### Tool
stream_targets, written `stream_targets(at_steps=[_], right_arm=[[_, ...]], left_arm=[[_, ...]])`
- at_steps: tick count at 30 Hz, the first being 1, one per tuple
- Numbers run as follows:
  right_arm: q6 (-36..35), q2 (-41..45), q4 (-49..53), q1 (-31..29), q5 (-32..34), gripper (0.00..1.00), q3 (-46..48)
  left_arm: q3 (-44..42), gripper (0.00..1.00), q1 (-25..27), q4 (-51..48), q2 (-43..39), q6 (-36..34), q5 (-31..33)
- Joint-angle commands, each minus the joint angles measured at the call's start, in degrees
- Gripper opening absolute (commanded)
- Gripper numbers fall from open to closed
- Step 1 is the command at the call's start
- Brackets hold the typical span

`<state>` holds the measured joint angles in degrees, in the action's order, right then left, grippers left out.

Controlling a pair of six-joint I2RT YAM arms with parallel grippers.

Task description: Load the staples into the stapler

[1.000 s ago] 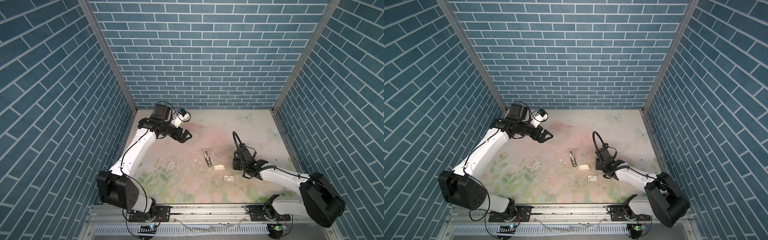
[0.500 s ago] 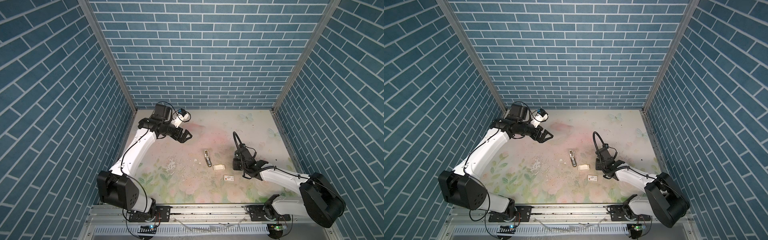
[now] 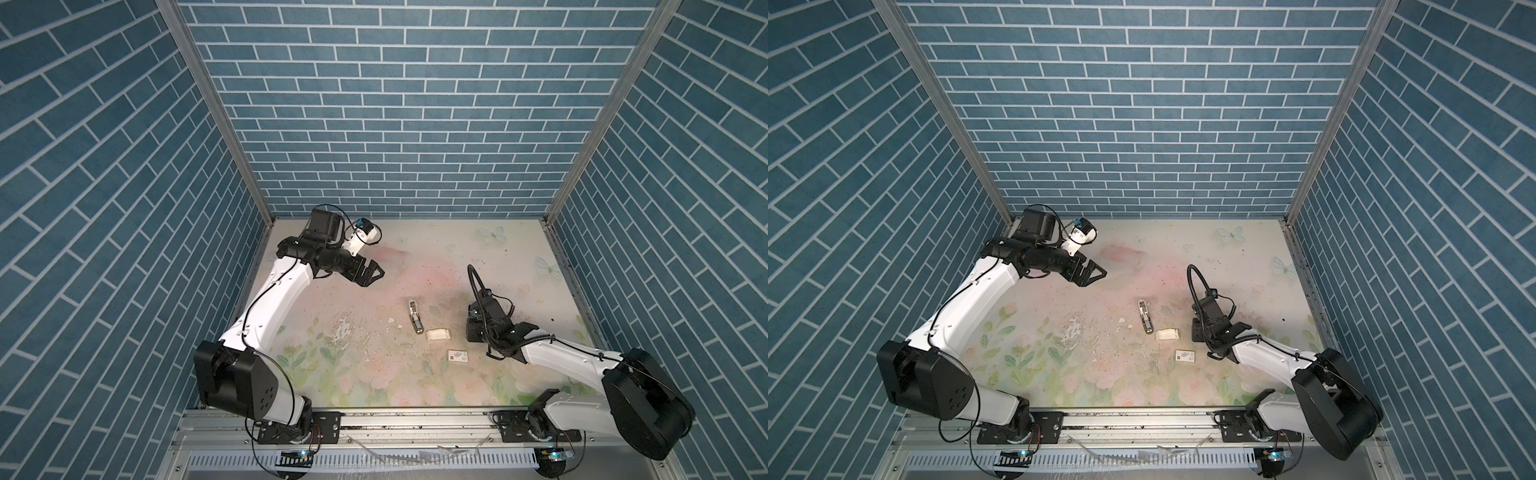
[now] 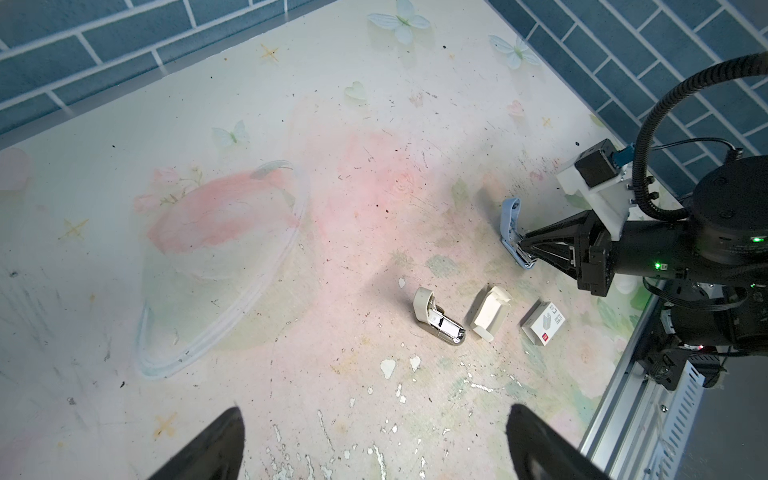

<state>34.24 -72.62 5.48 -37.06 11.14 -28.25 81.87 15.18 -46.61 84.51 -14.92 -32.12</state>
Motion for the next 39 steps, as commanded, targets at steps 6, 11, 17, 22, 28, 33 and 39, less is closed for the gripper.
stream_targets(at_steps=[6,11,17,22,28,33,39], right_arm=[[1.6,1.4,2.6,0.2,-0.9,0.09,1.4],[1.4,1.4,3.0,0.1,-0.9,0.1,1.4],[1.5,1.4,3.3,0.1,-1.1,0.1,1.3],[1.7,2.4,4.1,0.1,-1.4,0.1,1.0],[1.8,4.7,4.7,0.0,-1.3,0.1,1.3],[1.7,4.1,4.8,0.0,-1.5,0.1,1.2],[1.6,3.3,4.2,0.0,-1.3,0.1,1.5]], left_arm=[[-0.8,1.0,-0.3,0.3,-0.6,0.0,-0.5],[-0.9,0.99,-0.3,0.5,-0.6,0.0,-0.7],[-0.8,1.0,-0.3,0.5,-0.4,0.0,-0.6],[-0.8,0.99,-0.3,0.5,-0.4,0.0,-0.6],[-0.8,1.0,-0.3,0.6,-0.1,0.1,-0.8],[-0.8,0.99,-0.3,0.6,0.0,0.2,-0.9],[-0.8,1.0,-0.3,0.6,-0.1,0.2,-0.8]])
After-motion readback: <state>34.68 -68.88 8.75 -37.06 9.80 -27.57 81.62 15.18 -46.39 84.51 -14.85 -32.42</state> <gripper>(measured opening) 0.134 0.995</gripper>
